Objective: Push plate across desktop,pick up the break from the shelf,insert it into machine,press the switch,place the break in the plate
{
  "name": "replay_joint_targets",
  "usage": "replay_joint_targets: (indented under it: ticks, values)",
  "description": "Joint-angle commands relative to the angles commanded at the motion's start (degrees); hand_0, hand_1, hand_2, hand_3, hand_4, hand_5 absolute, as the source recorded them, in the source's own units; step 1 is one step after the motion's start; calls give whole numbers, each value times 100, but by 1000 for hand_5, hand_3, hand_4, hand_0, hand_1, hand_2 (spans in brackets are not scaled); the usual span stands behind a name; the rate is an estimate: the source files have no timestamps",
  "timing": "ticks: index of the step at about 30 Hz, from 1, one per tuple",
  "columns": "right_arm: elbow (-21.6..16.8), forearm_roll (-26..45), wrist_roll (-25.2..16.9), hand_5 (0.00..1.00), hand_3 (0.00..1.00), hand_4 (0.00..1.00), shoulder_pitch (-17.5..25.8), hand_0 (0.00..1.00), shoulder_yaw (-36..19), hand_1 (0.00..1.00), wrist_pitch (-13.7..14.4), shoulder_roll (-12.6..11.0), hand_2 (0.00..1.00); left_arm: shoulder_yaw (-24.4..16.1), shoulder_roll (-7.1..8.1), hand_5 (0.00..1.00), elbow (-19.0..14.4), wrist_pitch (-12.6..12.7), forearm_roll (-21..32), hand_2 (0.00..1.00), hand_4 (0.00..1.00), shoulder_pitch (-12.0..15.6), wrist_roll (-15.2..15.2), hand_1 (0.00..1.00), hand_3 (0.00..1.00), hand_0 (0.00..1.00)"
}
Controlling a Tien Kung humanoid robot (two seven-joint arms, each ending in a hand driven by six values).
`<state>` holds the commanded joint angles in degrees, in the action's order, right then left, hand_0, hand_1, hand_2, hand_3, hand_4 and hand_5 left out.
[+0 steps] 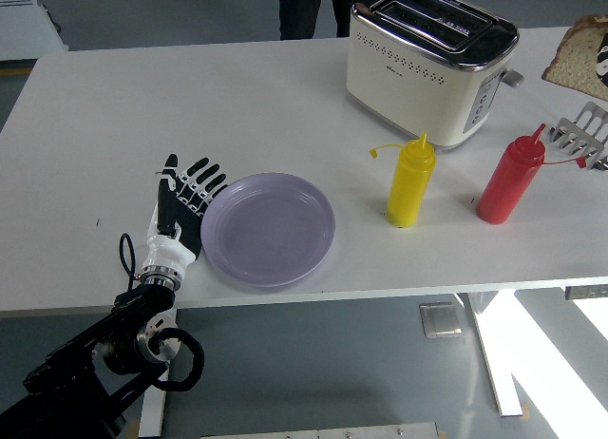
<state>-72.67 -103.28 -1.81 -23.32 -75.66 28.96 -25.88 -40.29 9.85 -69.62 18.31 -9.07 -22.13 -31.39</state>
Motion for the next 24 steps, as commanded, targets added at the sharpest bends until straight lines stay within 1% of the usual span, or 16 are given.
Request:
replay_joint_targets:
  ticks: [2,7,8,13,14,16,19,20,24]
  values:
    - [-140,-32,36,30,496,429,-9,574,-18,558,-11,-26,513,-46,8,914,-48,45,-42,638,678,16,-22,682,621,745]
    - [-552,-6,156,30,496,429,-76,574,-15,558,-33,-128,513,-289,54,914,-218,205,-185,638,678,87,-127,682,621,745]
    - [-631,25,193,2,504,243,-97,556,-7,552,-32,-150,525,-357,66,912,-255,233,-211,638,679,106,-147,681,621,745]
    - [-877,219,362,2,504,243,-185,556,36,552,-4,-234,525,-632,127,912,-399,302,-302,638,679,186,-199,681,621,745]
    - [-910,242,388,2,487,204,-201,516,40,534,8,-248,514,-676,139,911,-424,310,-316,639,678,201,-203,684,622,745]
    - [-986,295,455,2,487,204,-249,516,54,534,38,-286,514,-784,166,911,-486,324,-355,639,678,238,-202,684,622,745]
    - [-1140,464,667,2,487,204,-403,516,122,534,112,-362,514,-1026,222,911,-618,341,-454,639,678,313,-196,684,622,745]
    - [-1186,546,752,2,483,157,-462,517,158,516,141,-383,510,-1106,242,912,-662,348,-489,639,679,335,-194,685,623,746]
    - [-1319,874,1097,2,483,157,-729,517,329,516,260,-460,510,-1431,332,912,-840,374,-634,639,679,425,-187,685,623,746]
